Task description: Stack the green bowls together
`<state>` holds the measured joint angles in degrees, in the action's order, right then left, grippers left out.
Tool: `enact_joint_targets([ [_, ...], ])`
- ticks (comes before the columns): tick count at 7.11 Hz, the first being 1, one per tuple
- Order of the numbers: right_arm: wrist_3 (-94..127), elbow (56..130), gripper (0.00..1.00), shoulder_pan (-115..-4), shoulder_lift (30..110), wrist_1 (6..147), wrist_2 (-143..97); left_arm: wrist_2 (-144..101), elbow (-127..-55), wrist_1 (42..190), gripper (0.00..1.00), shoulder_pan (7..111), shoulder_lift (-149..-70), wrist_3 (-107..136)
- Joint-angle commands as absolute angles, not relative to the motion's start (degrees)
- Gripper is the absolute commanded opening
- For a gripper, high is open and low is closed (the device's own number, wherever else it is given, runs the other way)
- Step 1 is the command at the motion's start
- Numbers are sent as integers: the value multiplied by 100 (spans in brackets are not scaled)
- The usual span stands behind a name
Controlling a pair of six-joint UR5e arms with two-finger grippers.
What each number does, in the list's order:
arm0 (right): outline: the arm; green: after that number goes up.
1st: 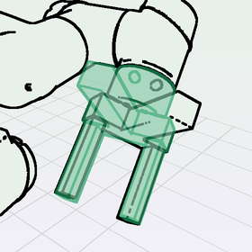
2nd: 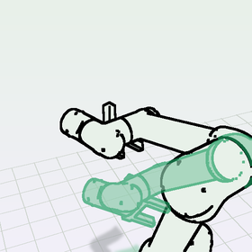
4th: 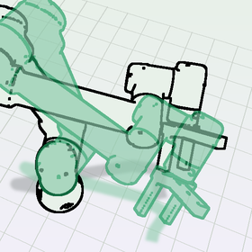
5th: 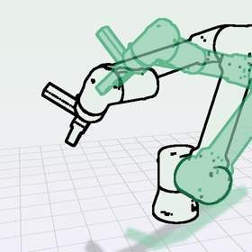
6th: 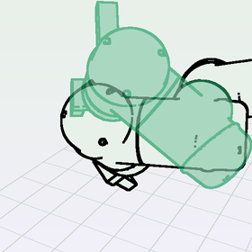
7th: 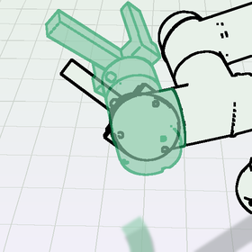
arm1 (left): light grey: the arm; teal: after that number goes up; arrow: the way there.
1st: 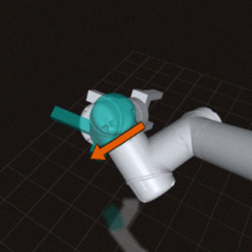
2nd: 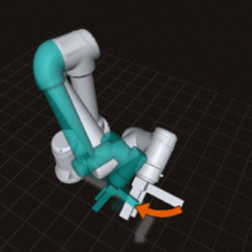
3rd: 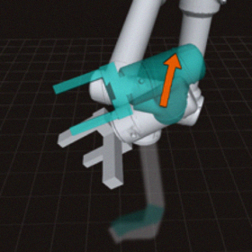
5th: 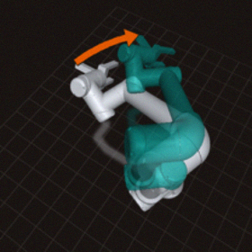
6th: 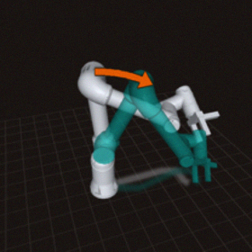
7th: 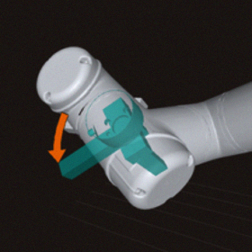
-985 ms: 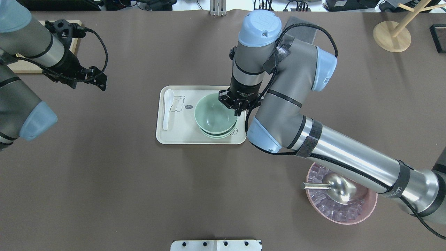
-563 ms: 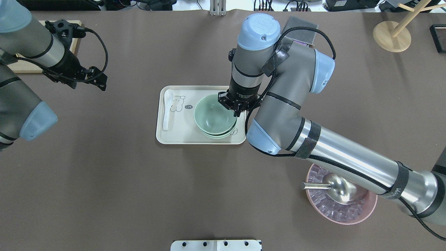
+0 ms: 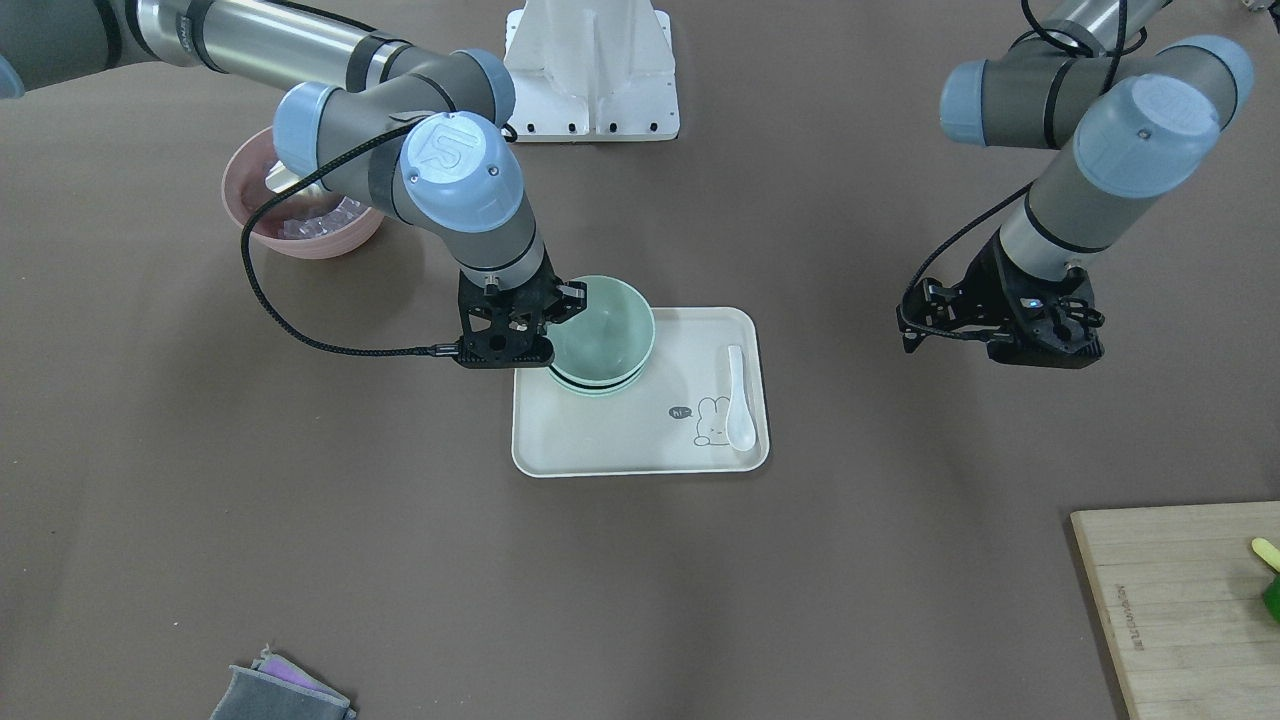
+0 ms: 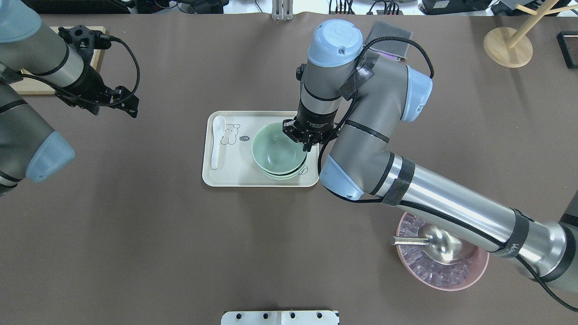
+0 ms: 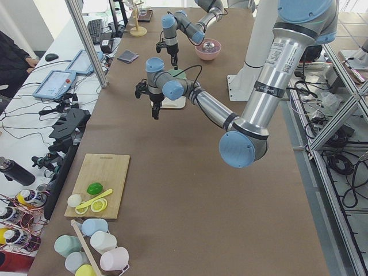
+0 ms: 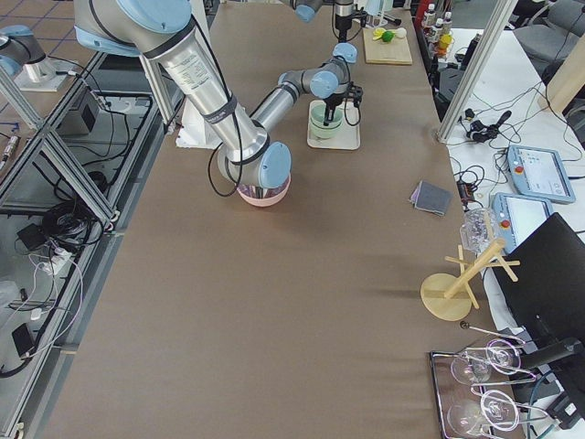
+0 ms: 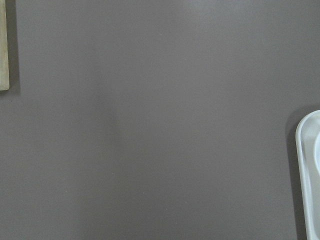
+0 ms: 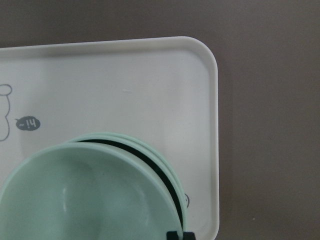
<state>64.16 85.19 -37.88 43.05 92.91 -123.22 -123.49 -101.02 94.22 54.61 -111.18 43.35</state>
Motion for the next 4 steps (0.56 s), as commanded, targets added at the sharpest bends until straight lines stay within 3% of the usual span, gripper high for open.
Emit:
enact_joint_targets([
  [1,6416,8517,0,-3788,4298,9290,-12322,-12349,-10099,9422,97,5458,-11118,4342],
  [4,6407,8464,0,-3788,4298,9281,-12322,-12349,-10107,9422,97,5458,-11127,4342],
])
